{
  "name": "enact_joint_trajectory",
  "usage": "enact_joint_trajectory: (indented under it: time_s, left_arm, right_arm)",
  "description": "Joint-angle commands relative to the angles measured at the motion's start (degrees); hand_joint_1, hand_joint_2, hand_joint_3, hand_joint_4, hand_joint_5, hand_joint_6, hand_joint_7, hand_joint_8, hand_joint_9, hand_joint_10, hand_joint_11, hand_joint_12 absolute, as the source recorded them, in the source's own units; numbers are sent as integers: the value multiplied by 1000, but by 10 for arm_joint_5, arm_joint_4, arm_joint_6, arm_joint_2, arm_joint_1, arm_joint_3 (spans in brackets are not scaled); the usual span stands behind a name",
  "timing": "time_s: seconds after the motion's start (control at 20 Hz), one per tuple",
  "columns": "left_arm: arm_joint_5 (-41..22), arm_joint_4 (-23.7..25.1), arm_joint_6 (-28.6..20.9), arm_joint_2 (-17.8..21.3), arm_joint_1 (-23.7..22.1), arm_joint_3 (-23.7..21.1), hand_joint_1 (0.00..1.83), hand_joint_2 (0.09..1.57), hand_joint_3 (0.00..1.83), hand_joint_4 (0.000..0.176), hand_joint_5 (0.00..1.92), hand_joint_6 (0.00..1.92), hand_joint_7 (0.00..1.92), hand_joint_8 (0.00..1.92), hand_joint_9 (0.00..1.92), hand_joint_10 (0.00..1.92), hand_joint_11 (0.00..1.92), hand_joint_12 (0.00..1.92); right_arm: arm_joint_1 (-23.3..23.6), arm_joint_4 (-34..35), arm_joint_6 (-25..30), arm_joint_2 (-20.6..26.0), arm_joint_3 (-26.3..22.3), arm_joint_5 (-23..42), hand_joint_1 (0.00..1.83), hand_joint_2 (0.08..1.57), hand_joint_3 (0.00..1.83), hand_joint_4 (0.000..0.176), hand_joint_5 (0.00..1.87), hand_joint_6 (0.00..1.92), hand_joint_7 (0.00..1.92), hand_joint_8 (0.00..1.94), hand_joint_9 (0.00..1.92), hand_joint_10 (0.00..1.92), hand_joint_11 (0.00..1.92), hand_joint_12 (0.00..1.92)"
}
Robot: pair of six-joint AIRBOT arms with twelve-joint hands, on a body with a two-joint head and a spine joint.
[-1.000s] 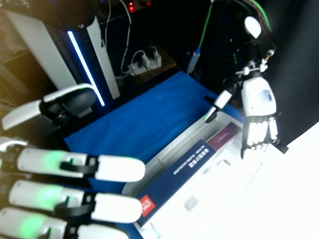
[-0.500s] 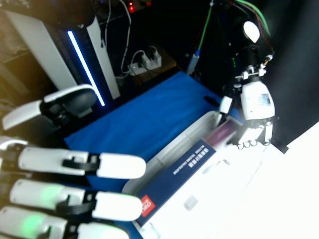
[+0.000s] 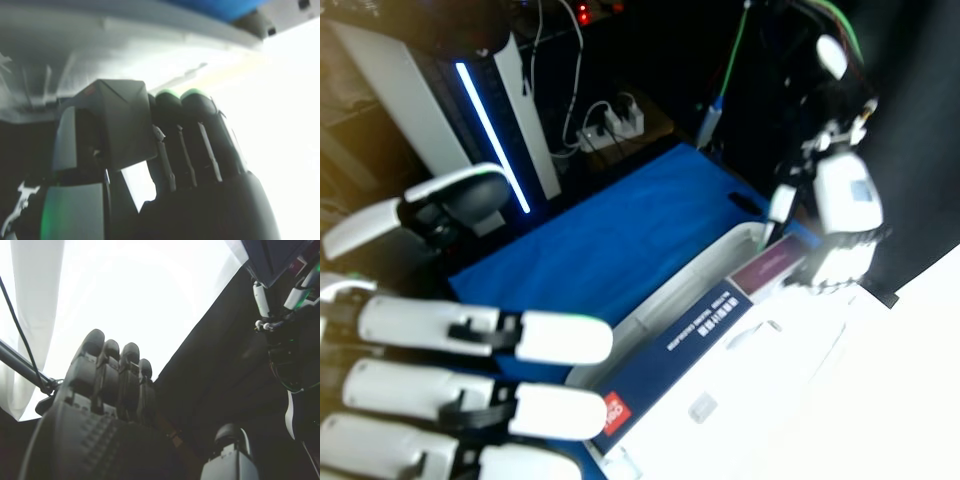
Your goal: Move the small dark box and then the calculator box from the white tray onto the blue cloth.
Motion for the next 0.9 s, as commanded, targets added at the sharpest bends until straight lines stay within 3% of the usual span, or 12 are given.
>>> enact_joint_trajectory:
  time_s: [0.0,0.2,0.3,0.35,0.45,0.5,0.55,0.65,0.7,0.75,0.8,0.85]
  left_arm:
    - [-40,-25,15,9,-9,-10,1110,1100,0,0,1009,927,668,1278,571,1666,528,1921]
    - [-99,-70,67,76,-28,-75,1103,1100,0,0,1011,924,616,943,364,1308,105,1815]
    - [-113,-67,73,100,-26,-101,1059,1108,1,69,985,968,635,600,354,869,4,1511]
    - [-121,-66,74,116,-20,-120,1055,1110,0,75,980,977,653,474,352,788,0,1501]
    - [-135,-66,76,133,-7,-141,1052,1097,1,99,1007,932,825,414,490,834,76,1603]
    - [-143,-65,77,142,1,-153,1064,1087,0,87,1033,891,884,420,546,900,154,1646]
    - [-147,-65,81,148,5,-164,1039,1086,0,153,1028,895,860,604,538,1118,211,1740]
    - [-152,-56,93,159,9,-186,1039,1069,0,175,1060,842,667,1179,424,1553,217,1908]
    - [-159,-44,93,163,9,-197,1100,1063,0,28,1086,802,620,1379,430,1746,342,1920]
    - [-165,-37,93,166,9,-206,1132,1062,0,0,1094,787,700,1228,508,1596,344,1921]
    - [-171,-30,93,169,9,-215,1217,1100,5,0,1114,652,845,1264,593,1126,279,1558]
    - [-175,-22,93,171,10,-225,1217,1100,5,0,1114,652,845,1264,593,1126,279,1558]
  right_arm:
    - [7,19,3,-1,0,66,103,798,0,58,241,1,314,0,202,1,84,372]
    - [7,19,3,-2,-1,66,53,838,10,77,212,0,272,0,170,1,56,363]
    - [7,19,3,-2,-1,66,40,862,15,76,217,2,273,1,165,0,42,357]
    - [7,20,3,-2,-2,66,40,862,12,78,219,2,258,0,146,0,31,348]
    - [7,20,3,-3,-2,66,69,841,0,85,228,5,253,1,142,1,22,336]
    - [7,20,3,-3,-2,66,65,839,0,87,227,3,248,0,140,1,18,329]
    - [7,20,3,-3,-2,66,79,830,0,93,235,6,258,4,142,1,17,324]
    - [7,20,3,-3,-2,66,75,827,0,81,238,5,274,9,146,3,28,324]
    - [7,20,3,-3,-2,66,120,804,0,72,244,6,271,5,163,8,41,325]
    - [7,20,3,-3,-2,66,129,802,0,74,247,6,269,3,165,8,39,323]
    - [7,20,3,-3,-2,66,129,807,0,80,247,5,258,0,161,6,24,316]
    - [7,20,3,-3,-2,66,129,807,0,80,247,5,258,0,161,6,24,316]
